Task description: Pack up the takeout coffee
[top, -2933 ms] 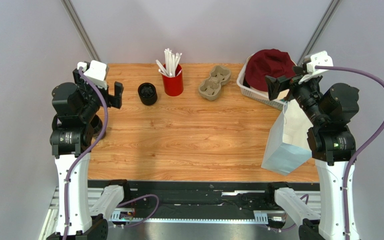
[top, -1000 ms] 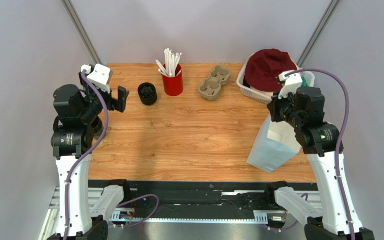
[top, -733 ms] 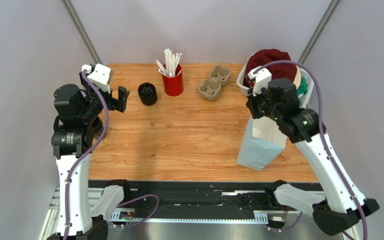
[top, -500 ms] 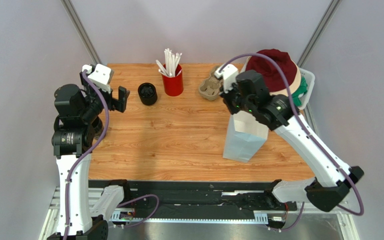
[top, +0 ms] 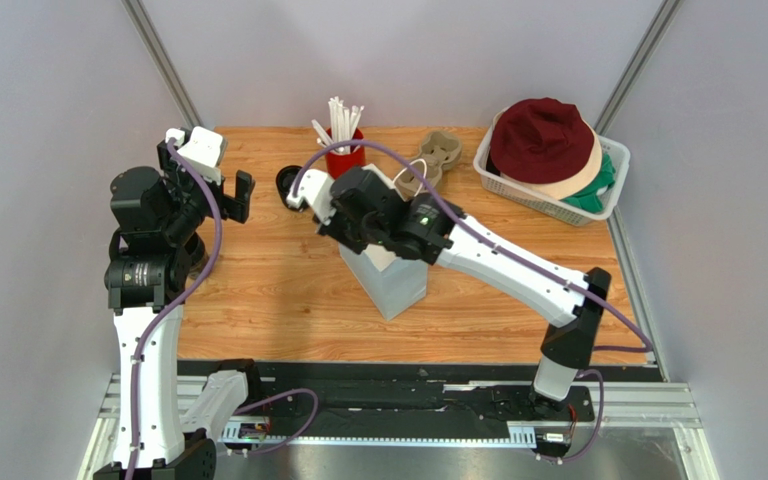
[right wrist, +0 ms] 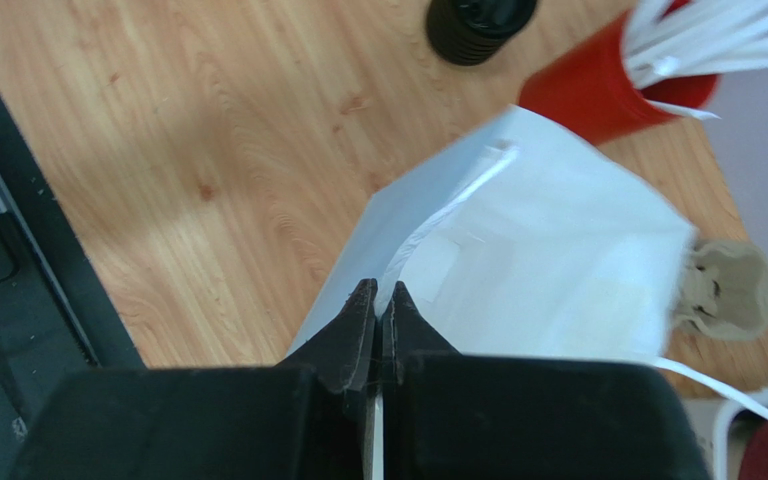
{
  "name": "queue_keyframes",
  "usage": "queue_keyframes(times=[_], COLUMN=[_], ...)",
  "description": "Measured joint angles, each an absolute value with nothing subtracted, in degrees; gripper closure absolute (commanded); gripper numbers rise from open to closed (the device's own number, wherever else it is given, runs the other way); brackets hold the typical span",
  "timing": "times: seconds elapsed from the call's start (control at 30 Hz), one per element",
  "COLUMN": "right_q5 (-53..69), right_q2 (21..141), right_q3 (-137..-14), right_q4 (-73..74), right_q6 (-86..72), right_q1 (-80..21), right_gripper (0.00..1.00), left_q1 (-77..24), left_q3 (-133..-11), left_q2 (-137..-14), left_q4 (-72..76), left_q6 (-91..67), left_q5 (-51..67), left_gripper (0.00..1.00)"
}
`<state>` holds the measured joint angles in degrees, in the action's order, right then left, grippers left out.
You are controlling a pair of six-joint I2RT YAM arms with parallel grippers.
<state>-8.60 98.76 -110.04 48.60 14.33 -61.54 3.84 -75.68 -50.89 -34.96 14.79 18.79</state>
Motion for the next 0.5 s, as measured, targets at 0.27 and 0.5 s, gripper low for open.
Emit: queue_keyframes(times=[0.27,0.5], right_q5=[-8.64,-10.92], right_q2=[105.78,107.07], right_q3=[-115.48,-123.68], right_q4=[49.06,47.99], right_q6=[15.07,15.7], right_q1=[-68.9,-70.04], right_gripper=[1.0,1.0], left_q1=[3.84,3.84], left_q3=[-75.31,-75.02], left_q2=[-49.93,-49.93], left_q4=[-34.76,-34.41], left_q6=[15.68,15.79], left_q5=[16.47,15.97], left_gripper=[0.01,0.01])
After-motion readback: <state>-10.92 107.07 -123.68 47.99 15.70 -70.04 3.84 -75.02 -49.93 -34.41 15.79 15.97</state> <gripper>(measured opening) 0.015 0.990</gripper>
